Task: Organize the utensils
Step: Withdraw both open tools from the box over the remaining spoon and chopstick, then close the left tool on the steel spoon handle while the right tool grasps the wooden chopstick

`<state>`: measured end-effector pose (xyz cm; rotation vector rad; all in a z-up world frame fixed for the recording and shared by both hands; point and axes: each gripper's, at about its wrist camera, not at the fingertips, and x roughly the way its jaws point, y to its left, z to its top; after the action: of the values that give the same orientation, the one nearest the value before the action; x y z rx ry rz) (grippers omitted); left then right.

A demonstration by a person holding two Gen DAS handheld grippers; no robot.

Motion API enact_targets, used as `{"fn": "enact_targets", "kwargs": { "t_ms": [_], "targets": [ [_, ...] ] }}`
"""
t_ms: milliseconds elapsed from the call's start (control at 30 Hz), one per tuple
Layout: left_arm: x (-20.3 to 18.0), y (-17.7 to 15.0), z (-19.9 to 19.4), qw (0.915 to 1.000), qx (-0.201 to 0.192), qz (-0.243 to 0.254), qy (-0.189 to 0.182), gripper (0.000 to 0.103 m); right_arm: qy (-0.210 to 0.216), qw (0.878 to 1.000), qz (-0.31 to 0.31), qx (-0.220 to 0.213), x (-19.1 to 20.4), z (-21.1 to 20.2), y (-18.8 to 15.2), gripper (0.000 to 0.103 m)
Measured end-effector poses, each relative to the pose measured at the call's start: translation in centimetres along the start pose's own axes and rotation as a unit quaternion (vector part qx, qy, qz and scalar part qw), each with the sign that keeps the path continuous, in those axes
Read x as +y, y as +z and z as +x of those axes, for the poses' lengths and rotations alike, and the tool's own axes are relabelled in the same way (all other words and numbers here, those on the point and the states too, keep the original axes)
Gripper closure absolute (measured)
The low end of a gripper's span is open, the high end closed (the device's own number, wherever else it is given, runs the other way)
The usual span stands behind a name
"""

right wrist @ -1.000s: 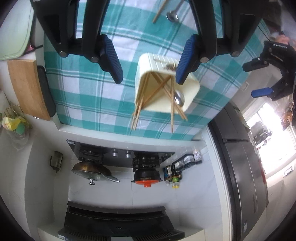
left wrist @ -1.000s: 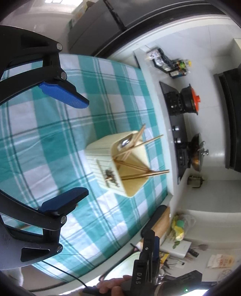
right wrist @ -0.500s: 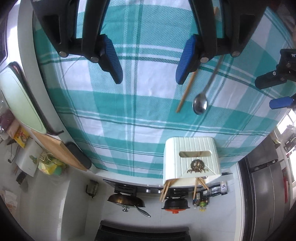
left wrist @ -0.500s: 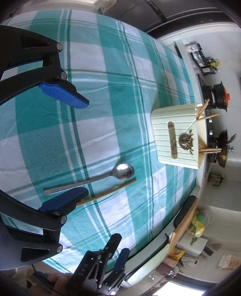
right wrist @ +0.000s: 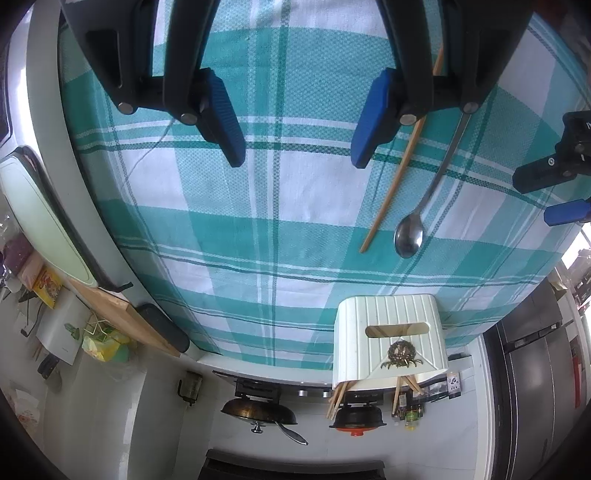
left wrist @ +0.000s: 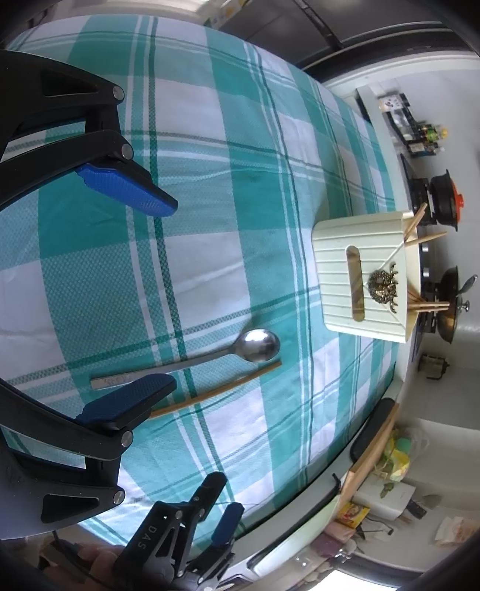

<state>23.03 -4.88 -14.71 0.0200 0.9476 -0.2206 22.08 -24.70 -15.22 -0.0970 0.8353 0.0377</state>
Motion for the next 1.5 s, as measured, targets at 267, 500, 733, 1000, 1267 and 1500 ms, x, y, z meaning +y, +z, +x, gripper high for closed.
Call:
{"fn": "enact_targets", "kwargs": {
  "t_ms": [267, 500, 733, 1000, 1267, 1500],
  "targets": [
    [0.1, -0.4, 0.4, 1.0, 0.004, -0.003, 0.002, 0.015, -0.007, 1.0, -0.002, 0.003, 0.0, 0.2, -0.2, 0.042],
    [0.0, -0.7, 0.8, 1.0, 0.008, -0.004, 0.002, 0.015, -0.011, 1.0, -0.006, 0.005, 0.1, 0.5, -0.4, 0.042],
    [-0.4, -0.9, 1.4, 0.9999, 0.014, -0.001, -0.004, 0.015, -0.01, 1.0, 0.0, 0.008, -0.1, 0.8, -0.7, 0.042],
    [-2.3, 1.6, 3.9, 0.9998, 0.008, 0.013, -0.014, 0.015, -0.005, 0.999, 0.036, -0.002, -1.5, 0.4, -1.6, 0.042],
    [-4.7, 1.4, 7.9, 0.9978, 0.005, 0.058, 0.032, 0.025, -0.007, 0.998, 0.061, -0.012, -3.0, -0.5, -2.5, 0.042],
    [-4.2, 0.7, 7.0, 0.9969, -0.01, 0.063, 0.046, 0.098, 0.0, 0.997, 0.068, -0.021, -2.8, -0.8, -2.7, 0.042]
  ]
}}
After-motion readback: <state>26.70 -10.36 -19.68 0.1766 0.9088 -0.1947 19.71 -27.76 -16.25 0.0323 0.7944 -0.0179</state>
